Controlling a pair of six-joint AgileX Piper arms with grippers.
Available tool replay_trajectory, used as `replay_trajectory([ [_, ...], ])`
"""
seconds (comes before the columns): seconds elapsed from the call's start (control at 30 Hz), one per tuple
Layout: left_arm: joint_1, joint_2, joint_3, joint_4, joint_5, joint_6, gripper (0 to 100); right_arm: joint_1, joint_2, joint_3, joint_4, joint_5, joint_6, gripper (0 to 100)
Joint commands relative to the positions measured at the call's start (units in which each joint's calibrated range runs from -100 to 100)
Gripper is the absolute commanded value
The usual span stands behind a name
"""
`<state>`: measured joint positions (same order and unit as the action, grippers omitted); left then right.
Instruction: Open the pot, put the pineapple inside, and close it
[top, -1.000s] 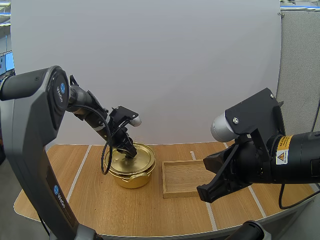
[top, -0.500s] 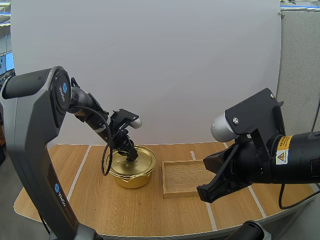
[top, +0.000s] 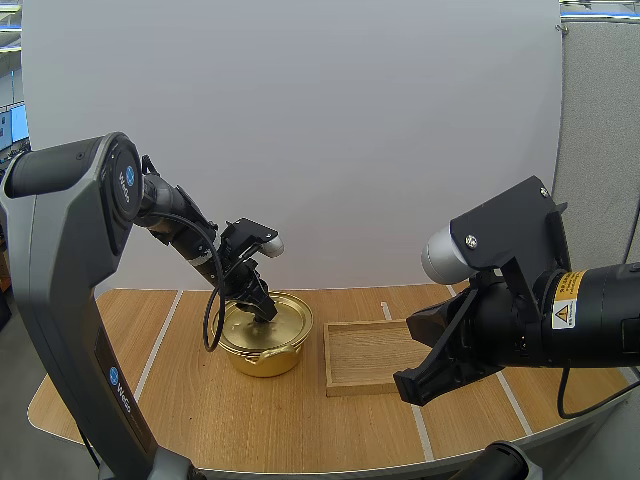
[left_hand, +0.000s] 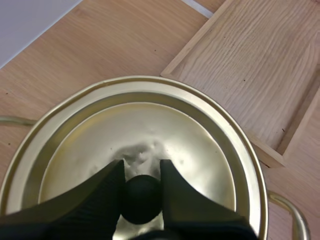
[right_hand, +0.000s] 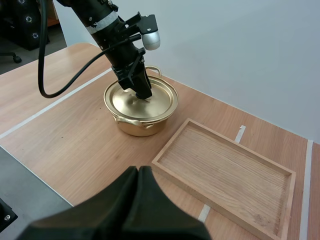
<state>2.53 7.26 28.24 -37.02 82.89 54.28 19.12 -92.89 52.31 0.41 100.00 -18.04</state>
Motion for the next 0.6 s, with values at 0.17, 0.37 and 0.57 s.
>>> replay_trajectory([
  [0.17, 0.08, 0.15, 0.04, -0.31, 8.07, -1.35, 100, -0.15, -0.64, 0.07, -0.06, 0.0, 0.14, 0],
  [0.37, 0.08, -3.73, -0.79, -0.31, 7.74, -3.8, 100, -0.15, -0.64, 0.07, -0.06, 0.0, 0.14, 0],
  [0.57, 0.08, -14.15, -3.79, -0.03, 8.3, -5.27, 100, -0.15, -0.64, 0.07, -0.06, 0.0, 0.14, 0],
])
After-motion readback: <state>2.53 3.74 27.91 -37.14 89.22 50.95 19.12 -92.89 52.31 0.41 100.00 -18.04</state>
